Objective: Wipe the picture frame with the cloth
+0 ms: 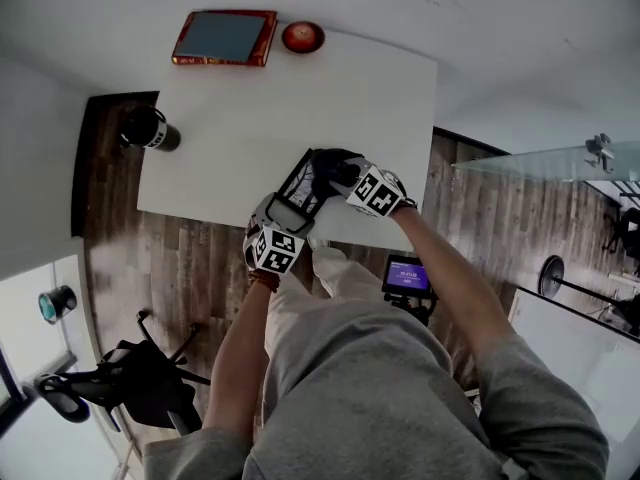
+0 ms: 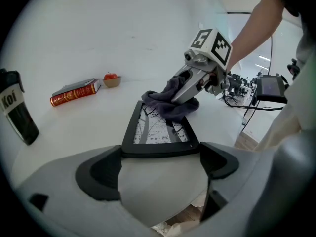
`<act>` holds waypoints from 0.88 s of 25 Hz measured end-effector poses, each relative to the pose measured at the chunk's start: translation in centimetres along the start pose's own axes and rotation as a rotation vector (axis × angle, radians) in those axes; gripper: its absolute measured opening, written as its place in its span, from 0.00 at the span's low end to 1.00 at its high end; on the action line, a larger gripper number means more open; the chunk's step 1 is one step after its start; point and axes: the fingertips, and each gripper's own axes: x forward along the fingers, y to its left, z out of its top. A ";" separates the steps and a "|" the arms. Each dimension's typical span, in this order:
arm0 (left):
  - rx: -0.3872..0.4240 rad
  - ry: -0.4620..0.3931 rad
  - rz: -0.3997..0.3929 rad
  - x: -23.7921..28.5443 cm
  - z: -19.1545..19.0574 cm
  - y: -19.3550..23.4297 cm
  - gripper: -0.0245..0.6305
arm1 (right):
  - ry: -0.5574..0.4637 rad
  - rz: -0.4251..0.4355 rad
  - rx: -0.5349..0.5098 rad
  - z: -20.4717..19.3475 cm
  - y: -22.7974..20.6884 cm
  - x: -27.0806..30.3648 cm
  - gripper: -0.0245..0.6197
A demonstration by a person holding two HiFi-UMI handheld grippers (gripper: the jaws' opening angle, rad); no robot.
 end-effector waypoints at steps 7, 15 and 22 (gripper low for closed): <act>-0.001 0.001 0.000 0.1 0.3 -0.1 0.80 | -0.005 0.067 0.102 1.2 5.2 1.9 0.20; 0.005 0.001 0.001 0.2 0.1 -0.1 0.80 | -0.011 0.046 0.216 2.5 8.3 2.8 0.20; -0.009 0.042 -0.016 0.3 -0.2 0.0 0.80 | 0.074 0.029 0.392 2.2 8.9 3.6 0.19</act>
